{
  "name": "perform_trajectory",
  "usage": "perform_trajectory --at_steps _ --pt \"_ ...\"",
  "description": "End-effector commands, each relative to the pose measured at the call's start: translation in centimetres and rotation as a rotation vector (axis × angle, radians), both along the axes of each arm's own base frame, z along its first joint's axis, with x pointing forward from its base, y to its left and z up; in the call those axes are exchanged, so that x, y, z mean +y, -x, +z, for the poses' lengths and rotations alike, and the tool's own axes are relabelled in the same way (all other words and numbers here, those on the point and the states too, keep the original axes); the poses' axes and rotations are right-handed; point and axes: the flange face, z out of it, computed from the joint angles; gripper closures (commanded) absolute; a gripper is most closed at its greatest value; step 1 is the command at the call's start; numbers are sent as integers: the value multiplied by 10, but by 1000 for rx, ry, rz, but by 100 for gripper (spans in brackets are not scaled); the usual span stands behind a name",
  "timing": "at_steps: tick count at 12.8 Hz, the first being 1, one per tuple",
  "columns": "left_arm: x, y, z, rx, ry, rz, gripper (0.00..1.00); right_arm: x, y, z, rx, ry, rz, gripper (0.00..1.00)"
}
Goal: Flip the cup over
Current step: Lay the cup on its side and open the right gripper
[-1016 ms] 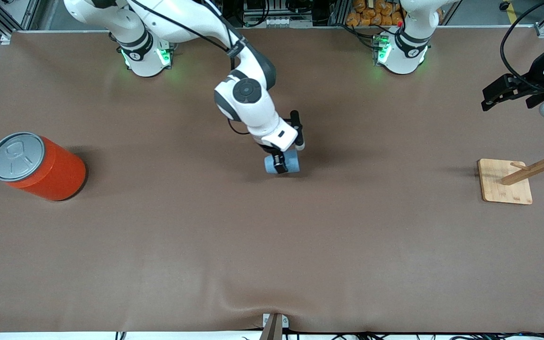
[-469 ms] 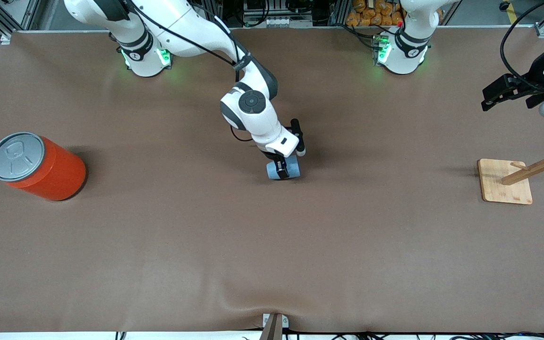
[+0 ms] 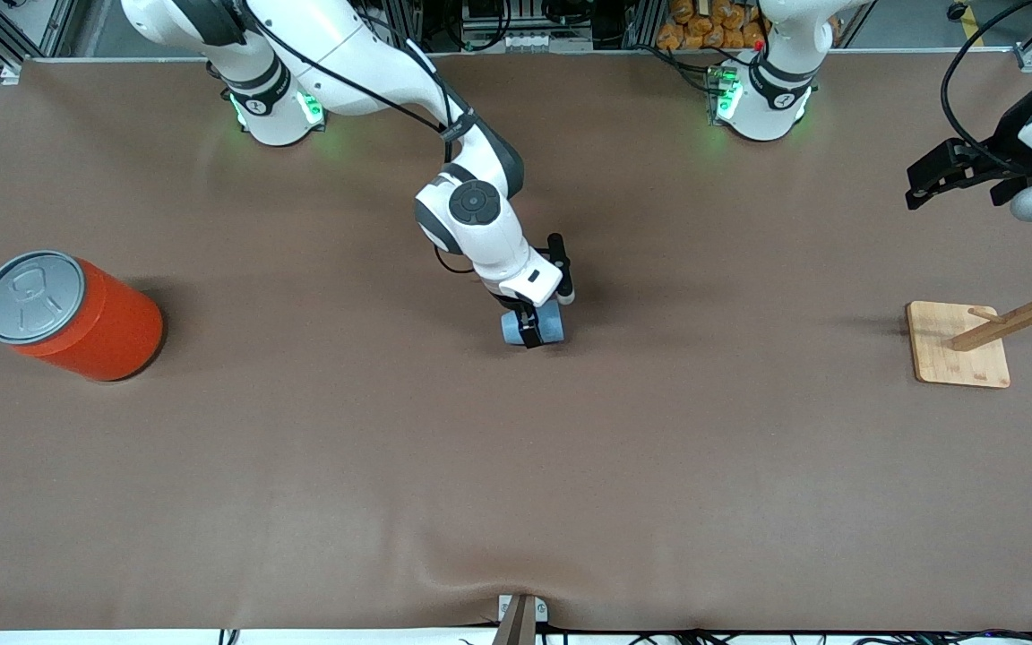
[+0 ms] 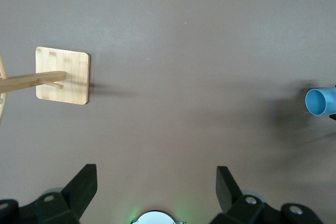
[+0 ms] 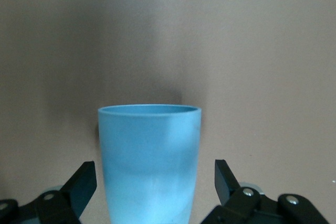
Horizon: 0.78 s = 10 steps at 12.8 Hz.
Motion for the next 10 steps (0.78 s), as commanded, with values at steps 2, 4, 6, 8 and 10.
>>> perform_trajectory --at_steps 2,4,6,8,10 --pt "-3 6 1 8 29 -5 0 -3 -1 23 25 -6 -45 0" --pt "-4 6 -1 12 31 -7 0 -5 1 41 72 10 -140 0" --pt "-5 7 -1 12 37 -9 0 -7 4 57 110 16 -242 0" --pt "-8 6 -10 32 63 -10 0 -15 3 70 161 41 -390 0" --pt "-12 4 -22 50 110 -11 0 -32 -4 83 213 67 -581 0"
